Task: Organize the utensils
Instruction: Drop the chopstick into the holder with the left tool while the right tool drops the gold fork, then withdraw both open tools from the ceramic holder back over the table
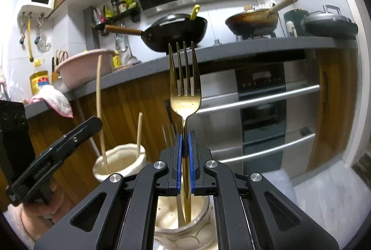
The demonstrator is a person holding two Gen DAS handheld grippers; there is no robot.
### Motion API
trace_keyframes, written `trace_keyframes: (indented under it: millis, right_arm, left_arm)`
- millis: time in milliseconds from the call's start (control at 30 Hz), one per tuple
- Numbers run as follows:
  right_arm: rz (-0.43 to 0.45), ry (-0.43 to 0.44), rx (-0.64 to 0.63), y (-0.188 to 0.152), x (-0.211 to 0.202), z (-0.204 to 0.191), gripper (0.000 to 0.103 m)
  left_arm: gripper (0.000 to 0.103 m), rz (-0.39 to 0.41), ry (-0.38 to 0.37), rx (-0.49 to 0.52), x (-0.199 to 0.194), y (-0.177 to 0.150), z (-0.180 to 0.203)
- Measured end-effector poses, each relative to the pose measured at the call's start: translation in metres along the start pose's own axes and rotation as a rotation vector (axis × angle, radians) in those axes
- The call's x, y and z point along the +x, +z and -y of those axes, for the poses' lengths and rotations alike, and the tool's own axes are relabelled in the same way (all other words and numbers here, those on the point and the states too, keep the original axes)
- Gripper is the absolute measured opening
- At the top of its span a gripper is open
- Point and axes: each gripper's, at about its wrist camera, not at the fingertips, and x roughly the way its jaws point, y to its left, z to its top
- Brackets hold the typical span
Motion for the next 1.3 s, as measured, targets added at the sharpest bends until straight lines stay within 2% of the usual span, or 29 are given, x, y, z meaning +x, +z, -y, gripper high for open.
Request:
trace_keyframes:
  millis: [300,700,900,967,1033,1167,1233,1300]
  right_arm:
    - [-0.062,-0.031,0.002,-0.013,0.007,0.003,0.006]
    - [-0.072,-0.053,0.016,-0.016,0.012,0.009,0.007]
    - [-0.073,-0.057,0.014,-0.016,0.014,0.01,0.008]
    - [-0.072,-0.058,0.016,-0.016,0.014,0.011,0.014]
    - [-0.065,-0.056,0.024,-0.016,0.013,0.012,0.03]
    - [-0.06,-0.062,0.018,-0.015,0.009,0.013,0.033]
    - [-0.049,-0.061,0.029,-0.012,0.003,0.015,0.053]
    - [-0.036,-0.06,0.036,-0.01,-0.006,0.016,0.062]
  left_arm:
    - [0.005,-0.101,0.036,-0.017,0.007,-0.017,-0.013]
    - [0.006,-0.104,0.06,-0.016,0.006,-0.022,-0.017]
    - [0.016,-0.101,0.079,-0.006,0.004,-0.022,-0.017]
    - [0.018,-0.096,0.085,0.001,0.002,-0.022,-0.016]
    - [0.021,-0.092,0.094,0.009,0.0,-0.021,-0.015]
    - [0.033,-0.077,0.109,0.016,-0.003,-0.019,-0.014]
    - [0.042,-0.067,0.124,0.02,-0.007,-0.019,-0.013]
    - [0.05,-0.06,0.136,0.026,-0.012,-0.019,-0.012]
